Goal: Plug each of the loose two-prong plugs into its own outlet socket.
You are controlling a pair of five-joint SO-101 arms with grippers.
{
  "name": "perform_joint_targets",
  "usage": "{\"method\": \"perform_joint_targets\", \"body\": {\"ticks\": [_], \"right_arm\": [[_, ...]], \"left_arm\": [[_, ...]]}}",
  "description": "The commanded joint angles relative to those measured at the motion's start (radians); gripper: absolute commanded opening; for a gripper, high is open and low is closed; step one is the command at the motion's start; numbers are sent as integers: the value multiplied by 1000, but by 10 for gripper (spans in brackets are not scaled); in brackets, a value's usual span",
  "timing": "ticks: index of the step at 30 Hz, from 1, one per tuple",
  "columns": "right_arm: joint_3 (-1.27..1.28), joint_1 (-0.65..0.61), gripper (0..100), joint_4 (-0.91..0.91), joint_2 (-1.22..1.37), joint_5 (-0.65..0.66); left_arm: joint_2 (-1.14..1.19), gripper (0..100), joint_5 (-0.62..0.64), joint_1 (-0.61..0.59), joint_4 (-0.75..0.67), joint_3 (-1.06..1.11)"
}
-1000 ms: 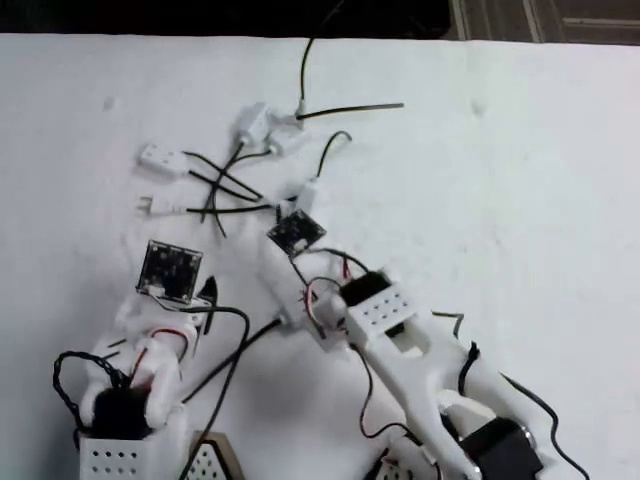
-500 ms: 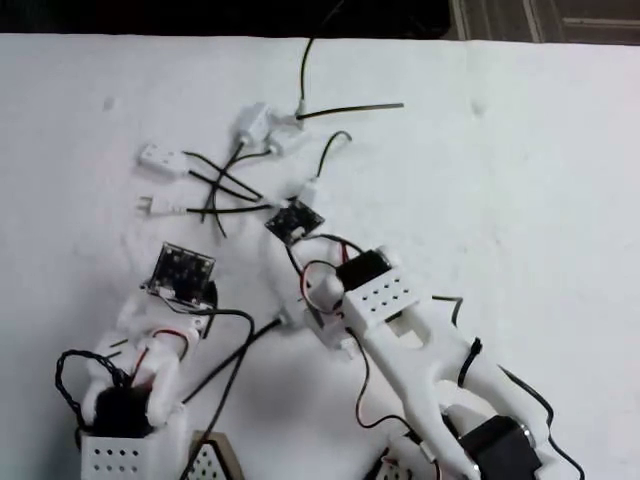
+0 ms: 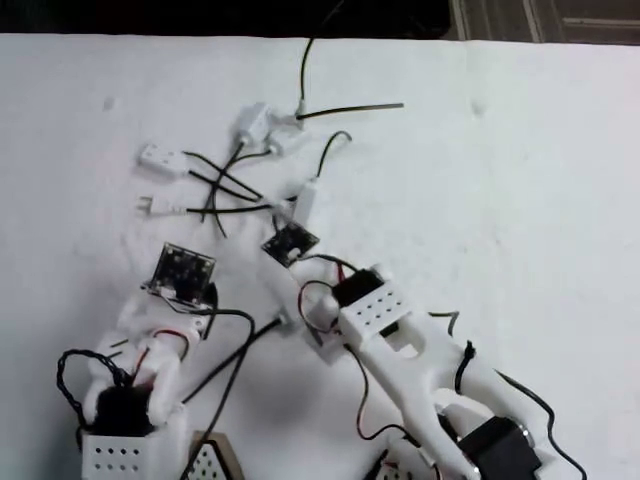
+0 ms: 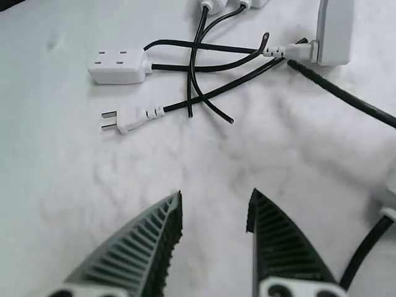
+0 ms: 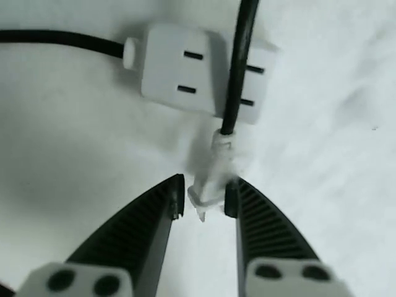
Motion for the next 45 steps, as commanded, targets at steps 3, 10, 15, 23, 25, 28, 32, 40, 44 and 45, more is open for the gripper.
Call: {"method": "perform_joint_targets", "body": {"ticks": [3,10,15,23,25,28,32,40,44,45], "right_arm": [[12,-15,109,-31,-1,-6],[2,-15,108,-39,117,-6],[-68,2,12,-33,191,3],[-141,-2,17,65,176,3],[-166,-4,17,111,130,3],[-199,-5,17,177,16,3],[-206,-5,17,214,-166,3],[-204,-47,17,216,-404,-5],[-204,-137,17,216,-498,-6],[-204,-160,17,216,-522,-8]], "left_arm": [[-7,184,-8,-7,5,-2],[-7,184,-8,-7,3,-2],[-7,184,-8,-7,5,-2],[-7,184,-8,-8,5,0],[-7,184,-8,-8,2,0],[-7,184,-3,-8,-2,-8],[-7,184,-2,-7,0,-20],[-7,184,74,-5,-31,-72],[-7,184,147,-1,-49,-170],[-7,184,166,-1,-51,-199]]}}
